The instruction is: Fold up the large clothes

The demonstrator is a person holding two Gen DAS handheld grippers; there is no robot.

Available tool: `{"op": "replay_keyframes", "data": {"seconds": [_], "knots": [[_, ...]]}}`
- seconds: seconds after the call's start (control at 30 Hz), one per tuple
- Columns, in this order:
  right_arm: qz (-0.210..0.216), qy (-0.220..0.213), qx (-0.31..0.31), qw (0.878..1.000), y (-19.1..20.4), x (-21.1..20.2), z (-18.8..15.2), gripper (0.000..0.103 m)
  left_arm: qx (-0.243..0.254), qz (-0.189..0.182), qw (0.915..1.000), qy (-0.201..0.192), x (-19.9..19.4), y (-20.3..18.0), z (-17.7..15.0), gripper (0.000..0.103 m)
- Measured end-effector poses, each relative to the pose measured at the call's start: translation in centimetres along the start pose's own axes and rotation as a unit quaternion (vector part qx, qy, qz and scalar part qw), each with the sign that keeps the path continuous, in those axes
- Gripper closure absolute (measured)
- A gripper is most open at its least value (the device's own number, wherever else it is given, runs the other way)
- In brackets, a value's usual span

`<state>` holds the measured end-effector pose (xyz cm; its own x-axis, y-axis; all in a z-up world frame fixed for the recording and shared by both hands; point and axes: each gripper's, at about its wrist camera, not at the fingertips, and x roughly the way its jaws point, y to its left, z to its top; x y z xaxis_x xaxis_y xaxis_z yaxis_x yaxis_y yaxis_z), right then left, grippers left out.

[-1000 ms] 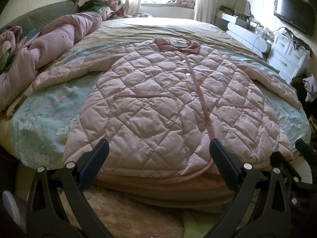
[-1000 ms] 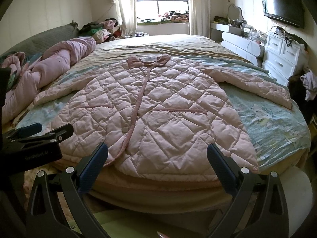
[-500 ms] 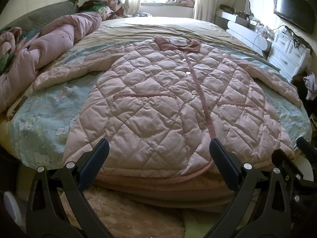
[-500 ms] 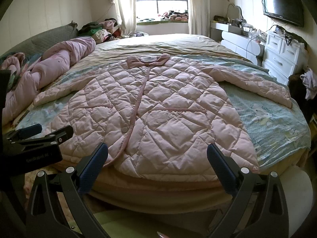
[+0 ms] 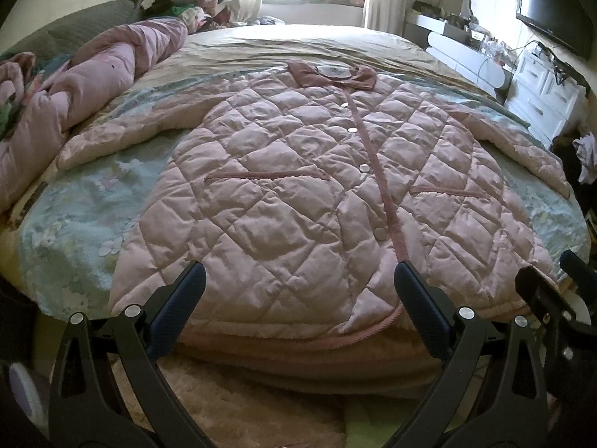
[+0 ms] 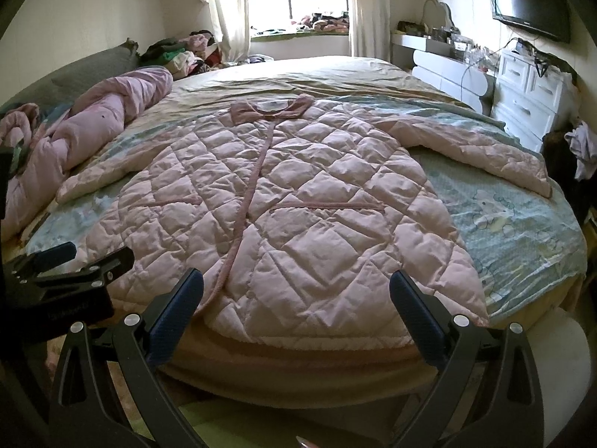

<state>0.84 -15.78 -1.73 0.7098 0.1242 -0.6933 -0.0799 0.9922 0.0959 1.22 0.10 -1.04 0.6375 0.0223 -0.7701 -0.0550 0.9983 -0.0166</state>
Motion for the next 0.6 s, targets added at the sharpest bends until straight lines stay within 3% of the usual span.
{"op": "replay_keyframes", "data": {"seconds": [0.33,0.6], "knots": [[-0.012,0.011,0.019,1.0,-1.7,2.8,3.2,0.004,0.024,-0.005,0.9994,0.026,2.6,-1.5,2.4,0.008],[-0.022,0.023,0.042,0.999,-4.1,6.3,7.0,0.004,0.016,-0.013,0.9993,0.033,5.2,-2.0,6.6,0.008]]}}
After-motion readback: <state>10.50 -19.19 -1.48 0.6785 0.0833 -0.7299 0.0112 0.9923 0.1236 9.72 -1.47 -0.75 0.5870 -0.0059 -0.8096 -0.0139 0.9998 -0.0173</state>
